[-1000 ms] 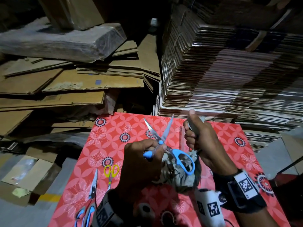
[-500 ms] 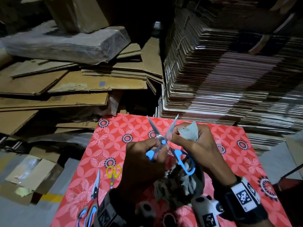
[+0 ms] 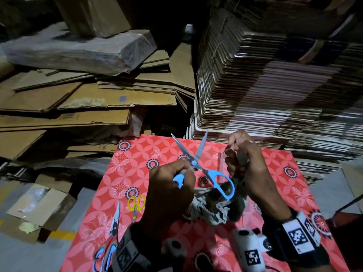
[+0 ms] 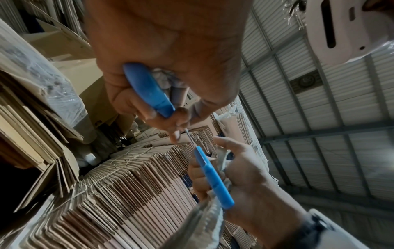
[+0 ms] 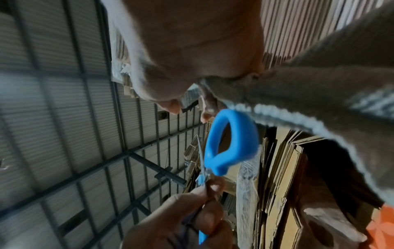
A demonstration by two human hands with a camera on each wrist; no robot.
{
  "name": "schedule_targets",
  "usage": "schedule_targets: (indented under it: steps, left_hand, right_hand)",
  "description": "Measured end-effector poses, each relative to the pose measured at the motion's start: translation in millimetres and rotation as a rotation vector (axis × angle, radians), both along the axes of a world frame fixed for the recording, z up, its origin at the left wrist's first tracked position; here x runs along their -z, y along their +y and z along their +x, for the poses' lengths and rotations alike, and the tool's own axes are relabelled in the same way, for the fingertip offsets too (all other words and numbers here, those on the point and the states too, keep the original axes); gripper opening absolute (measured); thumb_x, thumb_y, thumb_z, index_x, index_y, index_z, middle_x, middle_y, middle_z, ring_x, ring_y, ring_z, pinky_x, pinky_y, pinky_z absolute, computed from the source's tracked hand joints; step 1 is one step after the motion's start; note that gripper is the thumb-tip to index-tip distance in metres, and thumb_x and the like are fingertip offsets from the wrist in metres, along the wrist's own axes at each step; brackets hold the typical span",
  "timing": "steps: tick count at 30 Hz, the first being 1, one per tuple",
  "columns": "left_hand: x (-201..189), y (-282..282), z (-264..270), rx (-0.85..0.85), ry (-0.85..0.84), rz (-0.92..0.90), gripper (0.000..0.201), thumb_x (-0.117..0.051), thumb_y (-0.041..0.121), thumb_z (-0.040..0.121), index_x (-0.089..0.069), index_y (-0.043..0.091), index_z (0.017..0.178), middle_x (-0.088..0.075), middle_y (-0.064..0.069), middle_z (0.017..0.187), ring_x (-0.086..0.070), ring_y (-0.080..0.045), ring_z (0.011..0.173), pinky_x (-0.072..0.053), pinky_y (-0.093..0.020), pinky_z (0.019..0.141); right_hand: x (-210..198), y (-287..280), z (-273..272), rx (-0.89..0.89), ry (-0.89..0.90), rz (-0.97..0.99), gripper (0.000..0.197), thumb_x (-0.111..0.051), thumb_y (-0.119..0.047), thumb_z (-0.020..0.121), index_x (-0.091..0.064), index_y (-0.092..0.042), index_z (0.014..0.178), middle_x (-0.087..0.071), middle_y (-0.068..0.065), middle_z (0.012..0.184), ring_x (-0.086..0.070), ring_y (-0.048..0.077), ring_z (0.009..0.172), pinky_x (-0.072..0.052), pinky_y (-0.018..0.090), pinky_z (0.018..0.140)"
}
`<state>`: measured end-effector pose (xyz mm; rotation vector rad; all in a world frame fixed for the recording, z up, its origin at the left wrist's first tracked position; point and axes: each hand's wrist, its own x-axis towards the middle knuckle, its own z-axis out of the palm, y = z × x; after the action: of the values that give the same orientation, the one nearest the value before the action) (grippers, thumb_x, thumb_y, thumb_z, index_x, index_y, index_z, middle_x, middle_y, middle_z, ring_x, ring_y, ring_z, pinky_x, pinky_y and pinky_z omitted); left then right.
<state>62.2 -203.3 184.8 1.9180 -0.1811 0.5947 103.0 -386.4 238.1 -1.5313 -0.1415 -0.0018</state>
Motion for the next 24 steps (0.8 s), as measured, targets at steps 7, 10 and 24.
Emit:
schedule_targets:
  steps: [7, 10, 24]
  left_hand:
    - [1.7, 3.1, 2.0, 0.005, -0.047, 0.005, 0.028, -0.054, 0.017, 0.09, -0.07, 0.0, 0.074, -0.063, -0.01, 0.062, -0.058, -0.028, 0.054, -0.044, -0.042, 0.052]
    - [-0.2, 3.1, 0.7, 0.067, -0.029, 0.021, 0.023, -0.059, 0.01, 0.094, -0.069, -0.001, 0.076, -0.057, -0.01, 0.06, -0.054, -0.026, 0.054, -0.041, -0.043, 0.053]
    - [-1.1, 2.4, 0.4, 0.046, -0.023, 0.002, 0.032, -0.063, 0.011, 0.093, -0.075, 0.031, 0.071, -0.054, 0.014, 0.054, -0.048, -0.008, 0.048, -0.037, -0.027, 0.048]
  right_hand:
    - [1.6, -9.2, -4.3, -0.136, -0.107, -0.199, 0.014, -0.037, -0.017, 0.085, -0.034, -0.024, 0.073, -0.029, -0.007, 0.066, -0.023, 0.009, 0.056, -0.024, 0.023, 0.049]
    - [0.2, -8.6, -4.1, -0.154, -0.208, -0.353, 0.017, -0.051, -0.017, 0.089, -0.048, -0.022, 0.073, -0.041, -0.008, 0.063, -0.035, 0.009, 0.056, -0.032, 0.023, 0.054]
    - [2.8, 0.3, -3.6, -0.301, 0.146, -0.299, 0.004, -0.076, 0.008, 0.083, -0.078, 0.006, 0.081, -0.056, 0.003, 0.065, -0.046, 0.002, 0.047, -0.035, 0.013, 0.048]
